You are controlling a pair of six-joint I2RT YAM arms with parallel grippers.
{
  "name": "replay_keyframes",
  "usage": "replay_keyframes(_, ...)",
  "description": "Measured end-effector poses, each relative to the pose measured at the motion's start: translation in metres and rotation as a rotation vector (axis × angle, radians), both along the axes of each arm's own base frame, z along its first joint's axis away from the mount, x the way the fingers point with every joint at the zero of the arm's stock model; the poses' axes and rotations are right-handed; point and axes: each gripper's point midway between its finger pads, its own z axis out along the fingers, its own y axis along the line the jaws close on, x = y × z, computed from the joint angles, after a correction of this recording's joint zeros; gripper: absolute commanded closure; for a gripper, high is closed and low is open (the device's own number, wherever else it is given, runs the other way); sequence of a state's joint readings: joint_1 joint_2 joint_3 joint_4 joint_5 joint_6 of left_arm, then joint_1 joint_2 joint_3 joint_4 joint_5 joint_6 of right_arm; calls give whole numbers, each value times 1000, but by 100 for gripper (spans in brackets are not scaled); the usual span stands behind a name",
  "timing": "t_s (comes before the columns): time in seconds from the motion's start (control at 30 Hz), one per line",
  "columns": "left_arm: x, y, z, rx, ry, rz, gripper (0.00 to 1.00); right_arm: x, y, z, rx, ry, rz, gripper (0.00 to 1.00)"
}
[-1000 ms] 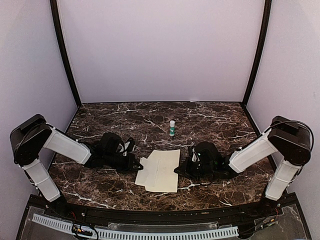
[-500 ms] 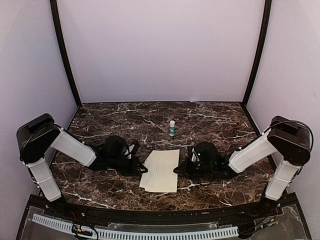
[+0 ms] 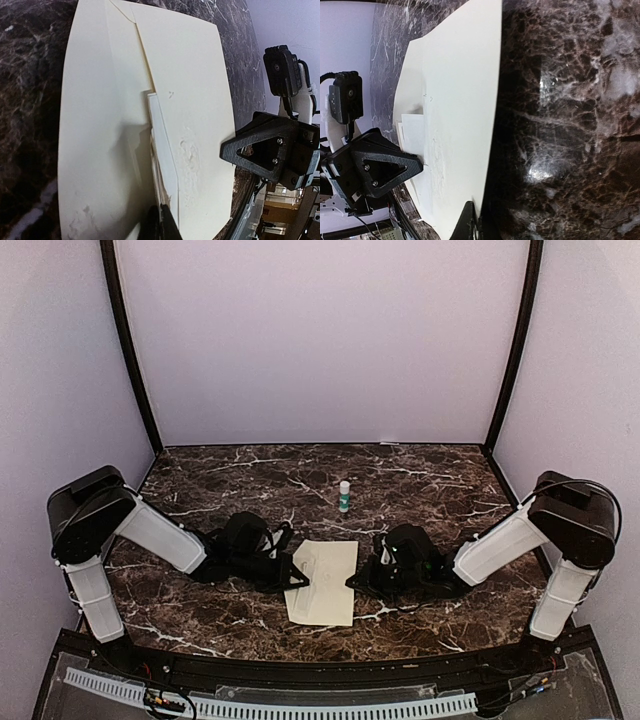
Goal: Place the letter into the envelope and seal it
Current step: Place the letter in the envelope.
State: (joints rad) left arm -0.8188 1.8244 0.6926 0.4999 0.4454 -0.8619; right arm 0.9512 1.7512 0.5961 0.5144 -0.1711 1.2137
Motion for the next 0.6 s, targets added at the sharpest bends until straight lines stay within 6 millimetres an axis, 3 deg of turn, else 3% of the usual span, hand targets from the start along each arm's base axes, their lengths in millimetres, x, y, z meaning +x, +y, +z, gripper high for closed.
replay_keyframes(0.23, 2, -7, -1, 11, -8, -2, 99, 0, -1, -1, -5, 1, -3, 93)
replay_keyframes(0.6, 10, -7, 12, 106, -100, -22, 56, -3, -8, 12, -63, -39, 12, 57)
